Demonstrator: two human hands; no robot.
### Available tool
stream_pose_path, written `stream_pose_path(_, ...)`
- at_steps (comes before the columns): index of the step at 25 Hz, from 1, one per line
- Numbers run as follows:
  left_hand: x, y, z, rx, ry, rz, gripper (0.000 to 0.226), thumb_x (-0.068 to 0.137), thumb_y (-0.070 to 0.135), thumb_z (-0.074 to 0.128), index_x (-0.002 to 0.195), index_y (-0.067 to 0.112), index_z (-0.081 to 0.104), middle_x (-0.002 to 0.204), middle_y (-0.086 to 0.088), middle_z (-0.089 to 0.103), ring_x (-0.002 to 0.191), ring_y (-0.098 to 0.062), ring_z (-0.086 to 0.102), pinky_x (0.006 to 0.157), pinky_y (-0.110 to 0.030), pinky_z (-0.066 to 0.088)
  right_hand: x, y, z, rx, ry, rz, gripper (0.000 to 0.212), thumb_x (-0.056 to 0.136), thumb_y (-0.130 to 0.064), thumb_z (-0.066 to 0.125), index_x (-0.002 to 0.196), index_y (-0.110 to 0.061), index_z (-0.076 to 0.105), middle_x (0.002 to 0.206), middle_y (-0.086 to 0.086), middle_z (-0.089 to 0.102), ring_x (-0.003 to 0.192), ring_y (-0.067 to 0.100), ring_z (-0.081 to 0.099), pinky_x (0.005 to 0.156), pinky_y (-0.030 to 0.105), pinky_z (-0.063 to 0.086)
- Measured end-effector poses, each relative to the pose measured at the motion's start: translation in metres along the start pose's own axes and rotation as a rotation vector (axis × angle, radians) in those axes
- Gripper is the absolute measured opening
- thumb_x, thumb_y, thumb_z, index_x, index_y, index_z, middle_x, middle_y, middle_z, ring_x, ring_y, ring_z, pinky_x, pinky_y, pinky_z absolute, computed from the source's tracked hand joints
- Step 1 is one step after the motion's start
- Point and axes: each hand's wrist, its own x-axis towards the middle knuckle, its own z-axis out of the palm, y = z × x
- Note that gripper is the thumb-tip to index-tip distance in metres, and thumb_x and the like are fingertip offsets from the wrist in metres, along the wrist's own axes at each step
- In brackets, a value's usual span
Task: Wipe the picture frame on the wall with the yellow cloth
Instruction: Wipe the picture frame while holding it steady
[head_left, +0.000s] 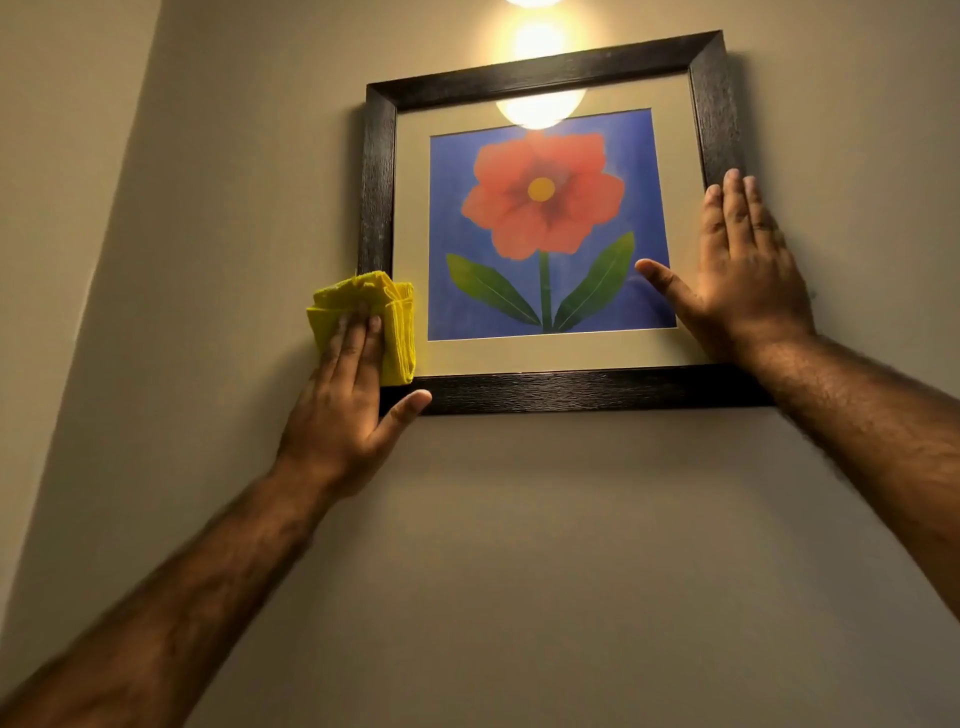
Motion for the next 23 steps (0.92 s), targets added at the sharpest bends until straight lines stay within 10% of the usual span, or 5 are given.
stream_pose_path(9, 0.178, -0.007, -0.044, -0.029, -0.042, -0.059, 0.109, 0.081, 0.087, 0.008, 0.16, 0.013, -0.005, 0.17, -0.005, -0.01, 0.157, -0.021, -0.01, 0.128, -0.047, 0.004, 0.0, 0.0, 0.002, -0.005, 0.009, 0.005, 0.109, 0.09, -0.082, 0.021, 0.163, -0.003, 0.005, 0.174, 0.015, -0.001, 0.162, 0.026, -0.001, 0.131, 0.04, 0.005)
stream_pose_path(23, 0.014, 0.0, 0.008, 0.019, 0.029, -0.027, 0.097, 0.088, 0.082, 0.005, 0.16, 0.018, -0.006, 0.17, -0.001, -0.008, 0.157, -0.016, -0.009, 0.126, -0.035, 0.001, 0.001, 0.001, 0.004, 0.007, 0.012, -0.001, 0.11, 0.089, -0.082, 0.023, 0.163, -0.002, 0.006, 0.173, 0.017, 0.001, 0.162, 0.028, 0.002, 0.13, 0.04, 0.005)
